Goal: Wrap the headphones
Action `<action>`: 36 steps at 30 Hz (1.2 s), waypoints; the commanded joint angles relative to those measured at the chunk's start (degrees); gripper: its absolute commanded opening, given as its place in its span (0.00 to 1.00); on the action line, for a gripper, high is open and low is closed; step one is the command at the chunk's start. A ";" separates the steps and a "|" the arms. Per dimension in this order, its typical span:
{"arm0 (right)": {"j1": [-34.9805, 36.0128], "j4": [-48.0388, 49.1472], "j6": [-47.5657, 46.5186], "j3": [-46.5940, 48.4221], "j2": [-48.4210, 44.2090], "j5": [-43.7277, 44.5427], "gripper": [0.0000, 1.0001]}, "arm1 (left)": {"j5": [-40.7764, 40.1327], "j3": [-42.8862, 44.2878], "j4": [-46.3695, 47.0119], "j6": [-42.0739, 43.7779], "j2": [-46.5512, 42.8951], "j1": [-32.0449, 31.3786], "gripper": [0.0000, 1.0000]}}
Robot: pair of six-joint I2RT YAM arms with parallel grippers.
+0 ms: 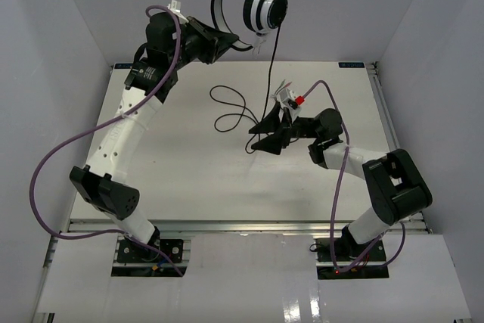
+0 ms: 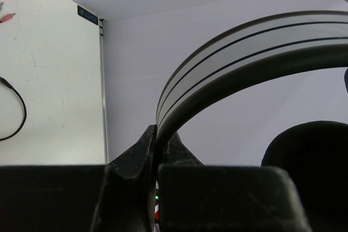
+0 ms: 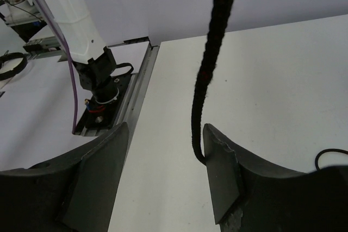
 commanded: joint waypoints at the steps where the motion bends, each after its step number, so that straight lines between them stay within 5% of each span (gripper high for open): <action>1: 1.22 15.64 1.47 1.57 -1.02 -0.45 0.60 | 0.05 0.76 5.43 -4.86 -6.40 2.08 0.00; 4: 1.63 10.98 -2.08 0.15 -3.20 0.28 0.50 | -1.77 -0.26 5.35 -4.81 -7.15 3.02 0.00; 9: 1.64 -12.42 -16.50 0.08 -10.34 3.93 0.16 | -5.80 -3.14 4.82 -2.75 -7.99 5.08 0.00; 11: 1.64 -31.94 -24.00 2.37 -13.71 6.22 0.08 | -8.00 -6.60 4.60 -0.36 -8.91 5.67 0.00; 14: 1.93 -58.96 -41.68 9.74 -17.77 13.57 0.08 | -12.01 -9.39 4.13 4.43 -9.56 5.73 0.00; 20: 4.84 -98.57 -71.84 29.06 -18.62 49.97 0.08 | -19.76 -12.83 1.08 18.62 -6.63 4.61 0.00; 24: 7.90 -101.30 -82.51 31.33 -20.44 70.72 0.08 | -24.53 -16.12 -0.42 26.80 -3.83 1.80 0.00; 36: 7.33 -98.30 -84.71 43.18 -17.47 73.46 0.08 | -28.31 -27.90 -2.97 46.21 0.35 -10.62 0.00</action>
